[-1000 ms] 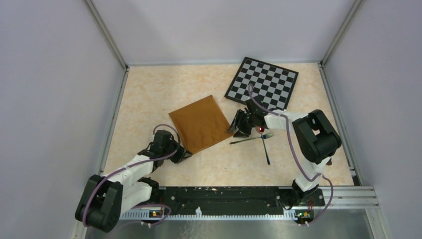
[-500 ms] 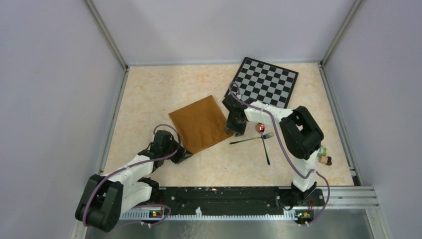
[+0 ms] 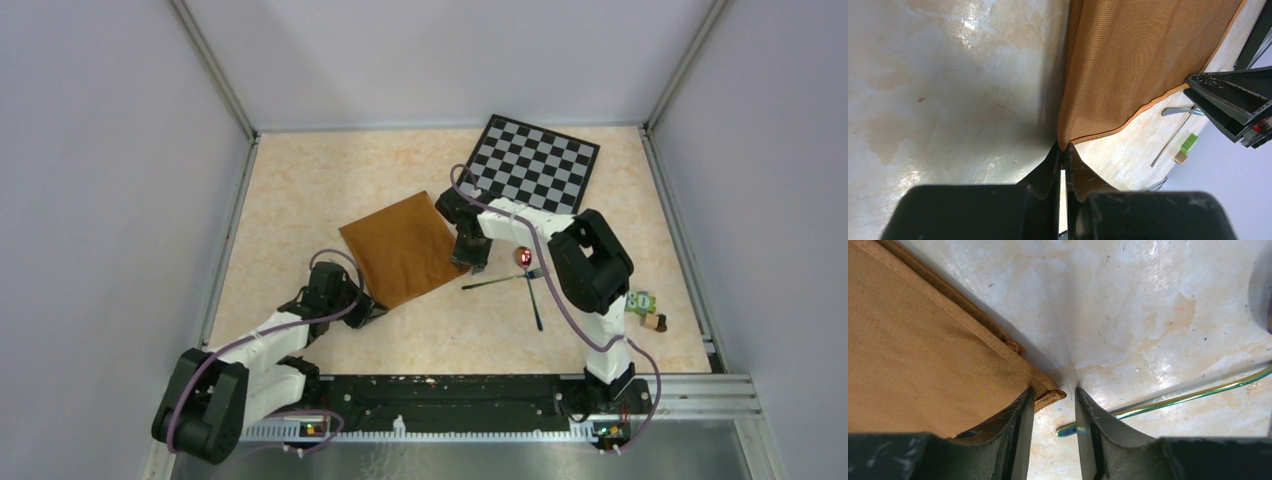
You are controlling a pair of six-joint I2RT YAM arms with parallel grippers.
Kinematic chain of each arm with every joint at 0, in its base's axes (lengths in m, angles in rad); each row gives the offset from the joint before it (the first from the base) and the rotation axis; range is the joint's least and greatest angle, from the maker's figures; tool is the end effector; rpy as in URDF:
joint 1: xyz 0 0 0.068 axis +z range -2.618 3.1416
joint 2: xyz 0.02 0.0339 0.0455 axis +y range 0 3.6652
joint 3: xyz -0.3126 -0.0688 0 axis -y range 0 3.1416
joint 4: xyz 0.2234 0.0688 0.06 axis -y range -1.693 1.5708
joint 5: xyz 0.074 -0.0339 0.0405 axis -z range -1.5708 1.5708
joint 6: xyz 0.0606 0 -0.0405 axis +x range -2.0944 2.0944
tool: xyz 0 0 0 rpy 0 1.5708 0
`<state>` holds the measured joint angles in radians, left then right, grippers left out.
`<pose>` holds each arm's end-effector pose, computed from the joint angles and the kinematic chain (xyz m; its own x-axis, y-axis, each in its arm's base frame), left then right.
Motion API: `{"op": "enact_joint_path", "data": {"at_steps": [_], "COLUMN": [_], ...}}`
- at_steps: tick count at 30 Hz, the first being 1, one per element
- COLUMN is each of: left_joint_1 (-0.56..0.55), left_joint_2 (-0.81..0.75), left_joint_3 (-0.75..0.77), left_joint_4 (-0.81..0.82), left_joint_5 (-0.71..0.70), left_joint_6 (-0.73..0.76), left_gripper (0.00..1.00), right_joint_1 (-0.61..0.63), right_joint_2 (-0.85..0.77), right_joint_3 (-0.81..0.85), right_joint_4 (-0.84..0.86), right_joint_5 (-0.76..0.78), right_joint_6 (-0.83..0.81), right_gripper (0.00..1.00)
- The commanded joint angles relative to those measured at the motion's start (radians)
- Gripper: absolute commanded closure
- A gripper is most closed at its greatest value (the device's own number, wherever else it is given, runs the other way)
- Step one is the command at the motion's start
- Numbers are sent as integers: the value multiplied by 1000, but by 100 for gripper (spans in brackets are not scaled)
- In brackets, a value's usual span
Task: Fold the napkin into a case and place the utensils inside
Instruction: Smooth out the rectangle-folded napkin at the center of the board.
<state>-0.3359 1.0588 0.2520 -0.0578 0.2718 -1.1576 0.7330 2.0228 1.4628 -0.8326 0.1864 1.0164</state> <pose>0.1369 -0.0650 0.1655 -0.7299 -0.6796 -0.0735 -0.4643 0.5718 -0.6763 0.3058 0.2602 0.1954 -0.9233 0.2929 -0.2484 0.2886 0.9559 0.0547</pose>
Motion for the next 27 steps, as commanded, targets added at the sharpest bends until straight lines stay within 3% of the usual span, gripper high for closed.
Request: {"op": "enact_joint_path", "data": {"at_steps": [1,4,14,23,27], "left_joint_1": [0,-1,-1,-1,-1], "left_joint_2": [-8,-20,-59,-68,-70], "left_joint_3": [-19,-22,-33,-21,4], "left_joint_4": [20,15,4,-17,-32], "left_joint_5": [-5,-8,-25,-36,-28], "left_joint_6": [7,6,-5,10,35], "left_gripper": [94,94,95,95,97], "right_joint_1": [10,12,13,16,21], "right_joint_2": [88,107,151,147,99], "right_joint_3": [-12,-1,31,28,51], "right_joint_4": [5,2,-12,52,34], "right_joint_5": [21,14,33,28,49], "right_joint_6": [54,61,64,42,0], "right_gripper": [65,70,68,100,100]}}
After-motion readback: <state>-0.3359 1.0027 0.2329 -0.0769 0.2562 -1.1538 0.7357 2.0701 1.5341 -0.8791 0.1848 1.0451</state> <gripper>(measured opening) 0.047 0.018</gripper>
